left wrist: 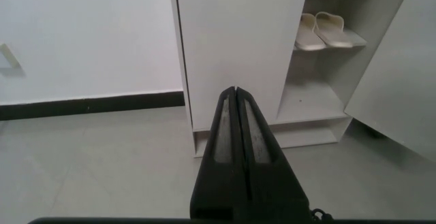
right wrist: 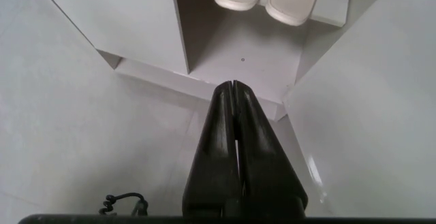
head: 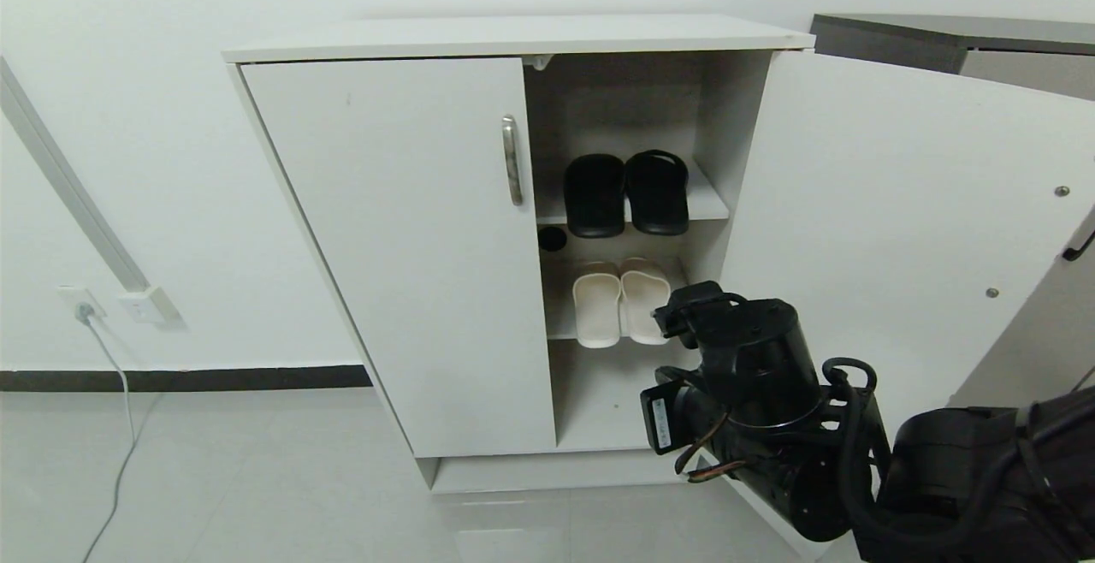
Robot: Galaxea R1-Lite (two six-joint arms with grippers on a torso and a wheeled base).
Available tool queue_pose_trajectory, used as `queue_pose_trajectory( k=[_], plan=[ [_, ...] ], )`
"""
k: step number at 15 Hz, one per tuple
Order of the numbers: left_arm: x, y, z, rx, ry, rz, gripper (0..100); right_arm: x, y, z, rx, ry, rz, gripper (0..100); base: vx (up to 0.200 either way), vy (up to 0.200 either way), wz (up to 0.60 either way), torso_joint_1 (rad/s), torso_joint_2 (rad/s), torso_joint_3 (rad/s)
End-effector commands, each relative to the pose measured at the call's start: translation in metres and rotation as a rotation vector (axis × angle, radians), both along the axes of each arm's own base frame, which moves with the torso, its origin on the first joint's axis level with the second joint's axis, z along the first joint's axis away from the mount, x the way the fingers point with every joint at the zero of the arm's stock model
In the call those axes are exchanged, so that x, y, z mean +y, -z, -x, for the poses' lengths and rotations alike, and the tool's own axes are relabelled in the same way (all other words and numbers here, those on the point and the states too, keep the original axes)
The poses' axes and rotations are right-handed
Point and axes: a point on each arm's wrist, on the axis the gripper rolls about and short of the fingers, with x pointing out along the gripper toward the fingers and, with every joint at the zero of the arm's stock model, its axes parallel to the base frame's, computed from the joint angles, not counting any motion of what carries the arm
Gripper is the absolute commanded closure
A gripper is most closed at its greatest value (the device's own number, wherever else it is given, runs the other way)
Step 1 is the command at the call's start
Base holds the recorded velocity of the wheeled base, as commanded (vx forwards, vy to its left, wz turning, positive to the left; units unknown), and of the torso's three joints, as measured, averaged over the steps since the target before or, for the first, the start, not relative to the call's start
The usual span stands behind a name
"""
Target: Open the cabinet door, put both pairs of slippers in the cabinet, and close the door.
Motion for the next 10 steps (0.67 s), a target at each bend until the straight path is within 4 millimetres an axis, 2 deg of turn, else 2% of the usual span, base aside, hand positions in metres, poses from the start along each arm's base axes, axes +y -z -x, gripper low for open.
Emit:
queue_pose_trajectory(
  k=[1, 3, 6, 10],
  plan=[
    [0.0000, 0.0000, 0.0000, -0.001, -0.001, 0.001, 100, 0.0010, 0.0025, -0.0006, 0.004, 0.000, 0.006, 100, 0.000, 0.000, 0.00, 0.002, -0.26, -0.281],
    [0.0000, 0.0000, 0.0000, -0.001, 0.001, 0.000, 100, 0.0015, 0.0023, -0.0011, 0.003, 0.001, 0.005, 100, 0.000, 0.000, 0.00, 0.010, -0.17, -0.357],
    [0.0000, 0.0000, 0.0000, -0.001, -0.001, 0.000, 100, 0.0011, 0.0021, -0.0008, 0.002, 0.002, 0.006, 100, 0.000, 0.000, 0.00, 0.033, -0.53, -0.370],
    [0.0000, 0.0000, 0.0000, -0.001, -0.001, 0.000, 100, 0.0015, 0.0040, -0.0018, 0.004, 0.005, 0.011, 100, 0.000, 0.000, 0.00, 0.101, -0.47, -0.360]
  ],
)
